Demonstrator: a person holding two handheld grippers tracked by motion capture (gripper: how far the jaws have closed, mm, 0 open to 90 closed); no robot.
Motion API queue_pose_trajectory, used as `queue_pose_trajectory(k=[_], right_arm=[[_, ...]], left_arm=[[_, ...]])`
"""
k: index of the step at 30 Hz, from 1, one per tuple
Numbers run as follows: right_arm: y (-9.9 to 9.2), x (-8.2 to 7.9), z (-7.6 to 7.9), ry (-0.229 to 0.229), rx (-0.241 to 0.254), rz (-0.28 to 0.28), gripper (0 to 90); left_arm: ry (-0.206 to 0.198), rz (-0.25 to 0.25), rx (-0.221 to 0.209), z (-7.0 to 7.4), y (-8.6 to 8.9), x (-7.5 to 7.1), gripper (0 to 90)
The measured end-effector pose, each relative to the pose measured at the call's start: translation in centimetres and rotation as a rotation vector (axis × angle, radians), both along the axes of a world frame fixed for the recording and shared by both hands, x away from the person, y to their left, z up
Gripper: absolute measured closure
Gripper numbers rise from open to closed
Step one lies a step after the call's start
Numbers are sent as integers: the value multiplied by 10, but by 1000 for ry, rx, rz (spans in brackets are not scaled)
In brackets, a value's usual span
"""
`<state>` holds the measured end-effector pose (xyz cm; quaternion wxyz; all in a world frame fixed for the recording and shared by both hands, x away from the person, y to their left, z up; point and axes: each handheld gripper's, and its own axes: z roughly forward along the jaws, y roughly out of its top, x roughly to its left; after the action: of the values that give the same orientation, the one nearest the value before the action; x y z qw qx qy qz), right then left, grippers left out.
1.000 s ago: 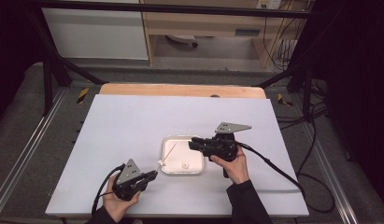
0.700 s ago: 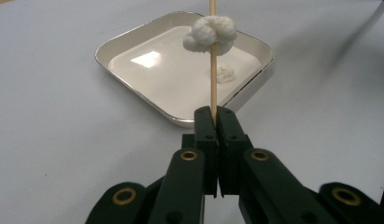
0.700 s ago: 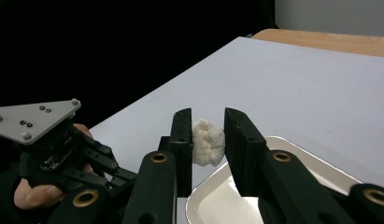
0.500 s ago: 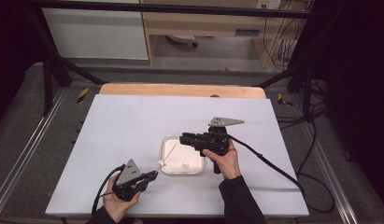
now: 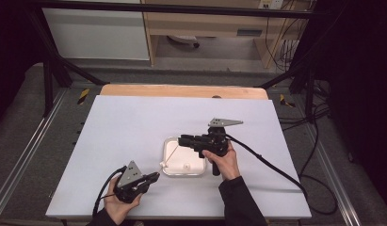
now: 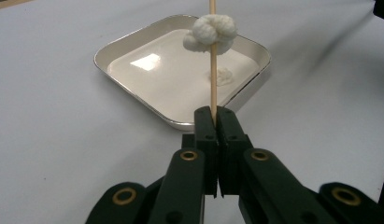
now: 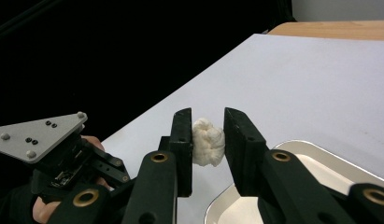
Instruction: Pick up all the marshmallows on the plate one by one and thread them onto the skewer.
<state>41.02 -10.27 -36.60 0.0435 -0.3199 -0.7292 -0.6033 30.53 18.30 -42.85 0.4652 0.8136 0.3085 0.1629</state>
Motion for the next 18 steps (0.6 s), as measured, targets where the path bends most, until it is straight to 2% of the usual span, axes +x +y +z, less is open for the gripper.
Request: queue_pose_trajectory(k=[13,18], right_arm=[[5,-1,-6,42,14,36,759],[7,-3,-8,44,19,43,769]], left_arm=[[-5,-6,8,0,0,0,885],[-3,-7,13,-1,-1,-1,885]])
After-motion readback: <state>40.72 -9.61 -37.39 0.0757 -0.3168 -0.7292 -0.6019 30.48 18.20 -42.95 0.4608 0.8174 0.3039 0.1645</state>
